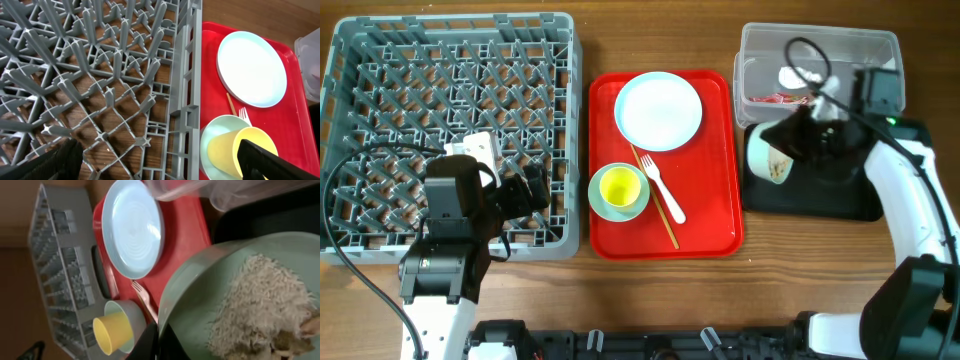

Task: Sort waste into correct bins and load items into the dishwasher rack
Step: 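Tip the green bowl to dump rice onto the black tray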

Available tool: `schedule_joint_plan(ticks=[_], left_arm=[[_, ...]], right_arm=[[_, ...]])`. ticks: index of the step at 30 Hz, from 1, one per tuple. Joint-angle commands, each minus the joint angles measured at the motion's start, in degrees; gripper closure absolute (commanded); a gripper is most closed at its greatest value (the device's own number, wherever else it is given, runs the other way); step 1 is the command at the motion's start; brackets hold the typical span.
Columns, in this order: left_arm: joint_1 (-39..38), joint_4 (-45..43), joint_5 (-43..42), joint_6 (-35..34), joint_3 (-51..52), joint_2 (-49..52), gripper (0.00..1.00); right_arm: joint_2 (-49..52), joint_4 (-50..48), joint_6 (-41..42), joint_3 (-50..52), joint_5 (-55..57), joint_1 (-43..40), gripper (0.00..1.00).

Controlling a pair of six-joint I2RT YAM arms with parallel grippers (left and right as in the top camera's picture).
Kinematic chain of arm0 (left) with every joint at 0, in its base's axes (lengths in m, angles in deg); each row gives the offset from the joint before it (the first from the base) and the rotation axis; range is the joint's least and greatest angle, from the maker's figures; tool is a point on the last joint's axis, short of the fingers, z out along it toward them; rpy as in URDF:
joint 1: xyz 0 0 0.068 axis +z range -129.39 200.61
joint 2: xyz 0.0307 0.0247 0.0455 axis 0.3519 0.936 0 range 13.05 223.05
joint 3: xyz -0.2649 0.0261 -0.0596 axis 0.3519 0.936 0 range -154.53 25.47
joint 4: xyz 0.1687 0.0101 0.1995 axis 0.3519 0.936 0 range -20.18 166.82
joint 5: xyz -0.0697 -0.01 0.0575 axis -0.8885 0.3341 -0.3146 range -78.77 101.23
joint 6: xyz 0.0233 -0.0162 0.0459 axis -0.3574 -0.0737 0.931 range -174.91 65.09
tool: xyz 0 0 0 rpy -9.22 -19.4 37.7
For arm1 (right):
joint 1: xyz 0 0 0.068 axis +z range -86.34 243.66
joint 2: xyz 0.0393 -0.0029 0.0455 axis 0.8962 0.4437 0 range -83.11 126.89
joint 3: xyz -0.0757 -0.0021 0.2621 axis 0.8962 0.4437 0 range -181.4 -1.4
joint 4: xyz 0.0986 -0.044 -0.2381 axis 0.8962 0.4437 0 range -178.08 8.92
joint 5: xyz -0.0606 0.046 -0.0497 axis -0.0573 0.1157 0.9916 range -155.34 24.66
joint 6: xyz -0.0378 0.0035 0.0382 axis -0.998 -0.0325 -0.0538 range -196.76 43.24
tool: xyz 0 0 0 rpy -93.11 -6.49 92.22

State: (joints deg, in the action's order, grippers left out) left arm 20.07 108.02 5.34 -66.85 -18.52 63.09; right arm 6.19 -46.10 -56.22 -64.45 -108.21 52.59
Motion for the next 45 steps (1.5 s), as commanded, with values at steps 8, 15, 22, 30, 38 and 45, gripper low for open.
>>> schedule_joint_plan(ticks=[8,15,22,30,38,45], left_arm=[[0.1,-0.2,-0.9,-0.5,-0.8,0.2,0.00],[0.1,-0.2,-0.9,-0.5,-0.8,0.2,0.00],[0.1,-0.2,-0.9,-0.5,-0.8,0.2,0.00],[0.1,-0.1,-0.9,-0.5,-0.8,0.2,0.00],[0.1,-0.1,-0.9,-0.5,-0.8,0.2,0.00],[0.1,0.0,-0.9,-0.5,-0.8,0.2,0.00]], right_arm=[[0.4,-16.7,2.3,12.9,-37.1,-14.9,0.96],[2.5,-21.9,15.2,13.4,-41.1,-21.2,0.96],[3.4,-36.3,35.9,13.4,-45.4,-22.9,0.96],[3.3,-44.8,44.5,13.4,-50.0,-22.9,0.96],[3.3,-32.4,23.2,13.8,-30.5,-21.4,0.96],[-1.4,-25.2,8.0,12.0,-20.3,-14.8,0.96]])
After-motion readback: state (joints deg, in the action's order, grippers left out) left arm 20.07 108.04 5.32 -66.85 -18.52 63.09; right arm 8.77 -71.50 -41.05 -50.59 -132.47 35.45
